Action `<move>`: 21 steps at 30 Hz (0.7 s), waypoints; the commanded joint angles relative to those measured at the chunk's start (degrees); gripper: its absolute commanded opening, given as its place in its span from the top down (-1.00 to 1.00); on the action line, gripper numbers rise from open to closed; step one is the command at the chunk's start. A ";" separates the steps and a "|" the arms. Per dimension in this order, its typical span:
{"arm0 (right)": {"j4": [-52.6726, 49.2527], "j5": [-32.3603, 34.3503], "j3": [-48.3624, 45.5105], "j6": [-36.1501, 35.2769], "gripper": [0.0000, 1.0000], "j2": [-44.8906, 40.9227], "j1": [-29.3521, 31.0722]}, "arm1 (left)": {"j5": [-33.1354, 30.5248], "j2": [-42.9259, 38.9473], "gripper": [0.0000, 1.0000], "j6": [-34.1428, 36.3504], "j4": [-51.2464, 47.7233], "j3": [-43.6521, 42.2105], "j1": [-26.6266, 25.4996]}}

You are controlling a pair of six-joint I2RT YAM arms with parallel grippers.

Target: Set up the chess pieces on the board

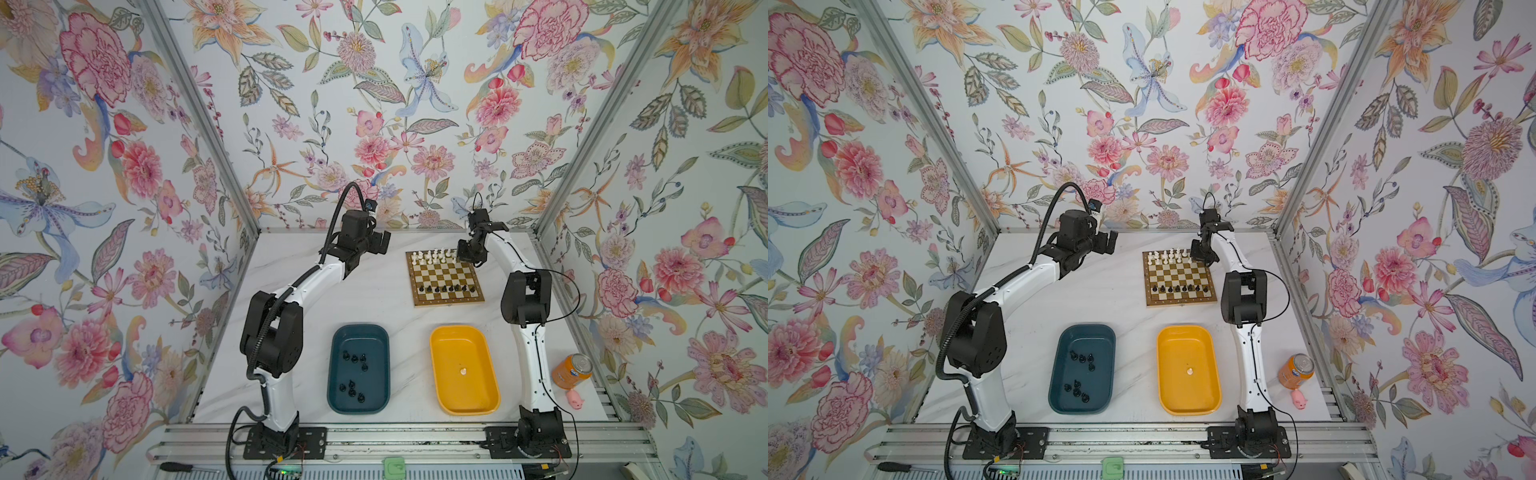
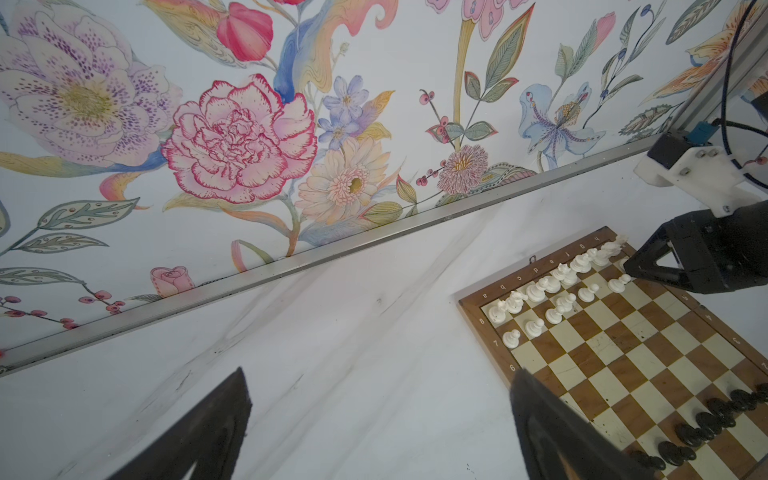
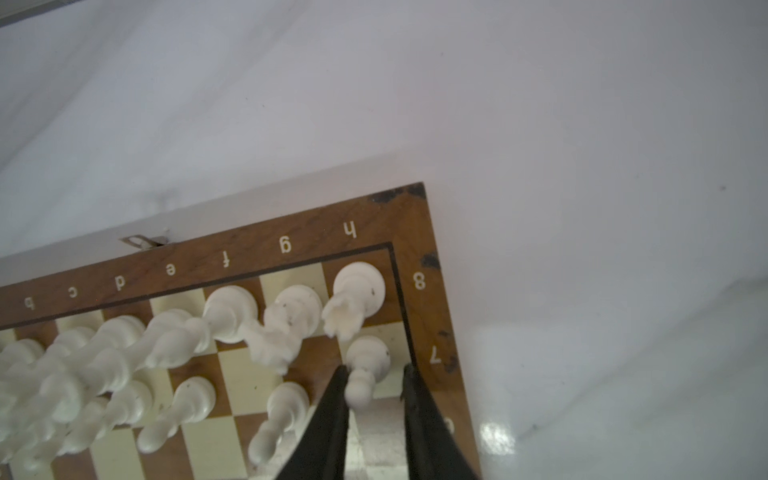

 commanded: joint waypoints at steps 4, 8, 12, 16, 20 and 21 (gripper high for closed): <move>-1.77 1.35 -1.17 -0.48 0.48 -4.36 0.01 | 0.03 -0.63 -0.97 -0.20 2.07 -1.53 -0.25; -1.84 1.29 -1.09 -0.30 0.48 -5.67 0.53 | 0.26 -0.73 -0.97 0.11 2.28 -1.62 -0.29; -2.06 0.67 -1.09 -0.06 0.49 -6.86 1.31 | 0.35 -1.01 -0.97 0.31 2.55 -2.02 -0.23; -2.11 0.18 -1.02 0.22 0.51 -7.22 2.83 | 0.46 -1.53 -0.97 0.40 3.04 -2.74 -0.16; -2.26 -0.54 0.04 0.22 0.52 -5.92 3.78 | 0.45 -2.04 -0.97 0.64 3.08 -3.36 -0.07; -2.40 -0.54 0.35 0.19 0.53 -5.46 3.92 | 0.38 -2.13 -0.97 0.66 3.03 -3.47 -0.07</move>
